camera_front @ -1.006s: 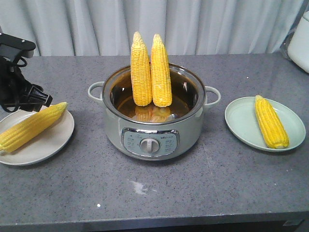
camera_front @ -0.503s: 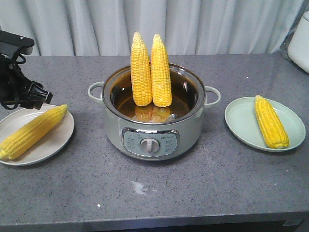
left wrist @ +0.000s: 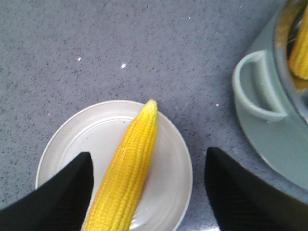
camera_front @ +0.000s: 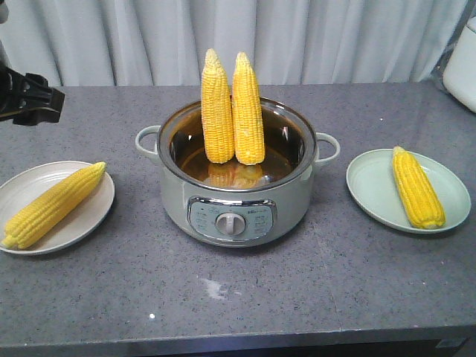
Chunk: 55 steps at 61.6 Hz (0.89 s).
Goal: Distribute corn equally
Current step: 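Raise the left gripper and move the right gripper toward the pot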
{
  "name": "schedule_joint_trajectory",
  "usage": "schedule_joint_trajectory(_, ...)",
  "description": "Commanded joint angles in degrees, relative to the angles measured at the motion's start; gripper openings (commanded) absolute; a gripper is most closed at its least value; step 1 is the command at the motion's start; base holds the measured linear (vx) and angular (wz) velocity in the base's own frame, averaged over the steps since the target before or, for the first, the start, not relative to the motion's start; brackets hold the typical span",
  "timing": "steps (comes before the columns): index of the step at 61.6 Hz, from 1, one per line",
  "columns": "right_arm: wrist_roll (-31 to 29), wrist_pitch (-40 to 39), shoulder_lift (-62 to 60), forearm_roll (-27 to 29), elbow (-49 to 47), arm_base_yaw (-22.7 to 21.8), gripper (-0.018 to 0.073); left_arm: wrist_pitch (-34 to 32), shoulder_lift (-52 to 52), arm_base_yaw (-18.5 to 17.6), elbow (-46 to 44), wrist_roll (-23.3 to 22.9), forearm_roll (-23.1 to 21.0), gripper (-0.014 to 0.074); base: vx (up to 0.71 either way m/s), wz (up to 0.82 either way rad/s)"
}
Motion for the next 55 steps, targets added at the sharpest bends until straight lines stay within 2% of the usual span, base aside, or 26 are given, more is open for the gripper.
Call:
schedule_joint_trajectory(1,-4.64,-4.67,-0.45,6.34,-1.4,-0.18,0.0183,-4.14,-4.07,0.06,-2.01,0.89,-4.1,0.0481,0.0,0.0)
schedule_joint_trajectory(7,-6.78,-5.64,0.83,9.74,-1.4,-0.18,0.0321,-4.93,-5.93,0.06,-2.01,2.16,-8.11,0.0481,0.0,0.0)
schedule_joint_trajectory(16,-6.89,-8.69,3.85,11.55,-1.4,-0.18,0.0564,-5.9,-7.86,0.0,-2.01,4.44,-12.26,0.0481,0.0,0.0)
schedule_joint_trajectory(22,-7.19,-12.15,6.21,13.97,-1.4,-0.18,0.0658,-6.78,-8.86,-0.17,-2.01,6.21,-14.76,0.0481,0.0,0.0)
schedule_joint_trajectory(30,-12.54,-16.93,9.55,22.79,-1.6,-0.18,0.0683,-7.7,-9.96,-0.17,-2.01,8.86,-19.27,0.0481,0.0,0.0)
schedule_joint_trajectory(35,-17.97,-17.45,12.03,30.85,-1.6,-0.18,0.0678,-8.59,-10.32,-0.17,-2.01,9.26,-21.66,0.0481,0.0,0.0)
schedule_joint_trajectory(40,-24.7,-16.93,15.13,40.74,-1.74,-0.16,0.0675,-9.08,-10.32,-0.17,-2.01,9.26,-22.44,0.0481,0.0,0.0)
schedule_joint_trajectory(43,-27.27,-16.19,16.94,44.82,-2.5,-0.16,0.0673,-9.15,-10.32,-0.17,-2.01,9.26,-22.49,0.0481,0.0,0.0)
schedule_joint_trajectory(47,-28.18,-14.72,19.76,47.31,-5.27,0.27,0.0671,-9.15,-10.32,-0.17,-2.01,9.26,-22.83,0.0481,0.0,0.0)
schedule_joint_trajectory(55,-27.16,-12.02,25.52,45.83,-14.07,3.89,0.0666,-9.15,-10.32,-0.17,-2.01,9.26,-22.94,0.0481,0.0,0.0)
